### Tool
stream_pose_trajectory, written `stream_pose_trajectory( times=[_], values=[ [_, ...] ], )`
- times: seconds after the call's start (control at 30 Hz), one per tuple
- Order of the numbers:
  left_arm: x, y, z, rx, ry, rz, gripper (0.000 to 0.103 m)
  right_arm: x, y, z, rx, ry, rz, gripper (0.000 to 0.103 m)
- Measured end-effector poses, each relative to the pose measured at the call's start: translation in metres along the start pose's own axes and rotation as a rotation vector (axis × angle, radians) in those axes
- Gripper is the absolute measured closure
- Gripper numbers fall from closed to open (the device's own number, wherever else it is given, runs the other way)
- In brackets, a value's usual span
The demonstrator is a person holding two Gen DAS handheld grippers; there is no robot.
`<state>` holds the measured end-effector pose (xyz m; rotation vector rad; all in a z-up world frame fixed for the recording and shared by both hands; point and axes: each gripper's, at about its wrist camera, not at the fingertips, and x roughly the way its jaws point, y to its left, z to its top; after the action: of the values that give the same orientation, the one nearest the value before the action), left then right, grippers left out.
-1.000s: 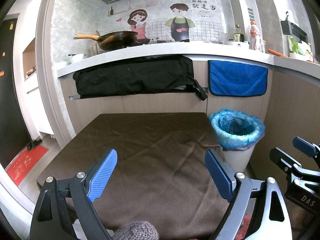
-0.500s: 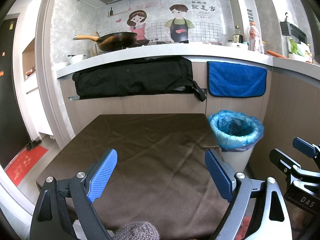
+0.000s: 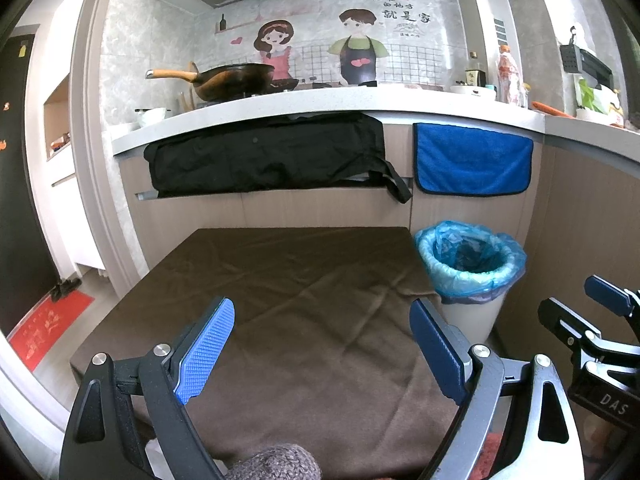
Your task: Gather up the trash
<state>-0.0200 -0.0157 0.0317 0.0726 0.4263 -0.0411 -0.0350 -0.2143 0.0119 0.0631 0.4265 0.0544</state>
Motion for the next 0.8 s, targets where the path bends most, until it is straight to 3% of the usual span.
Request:
stream_pose_trajectory(
  times=[0.8],
  values=[
    [-0.0020,-0.0054,-0.0008,-0.006,0.004,0.005,0.014,0.0010,-0.0016,0.0003,0.000,0.003,0.002,0.022]
  ],
)
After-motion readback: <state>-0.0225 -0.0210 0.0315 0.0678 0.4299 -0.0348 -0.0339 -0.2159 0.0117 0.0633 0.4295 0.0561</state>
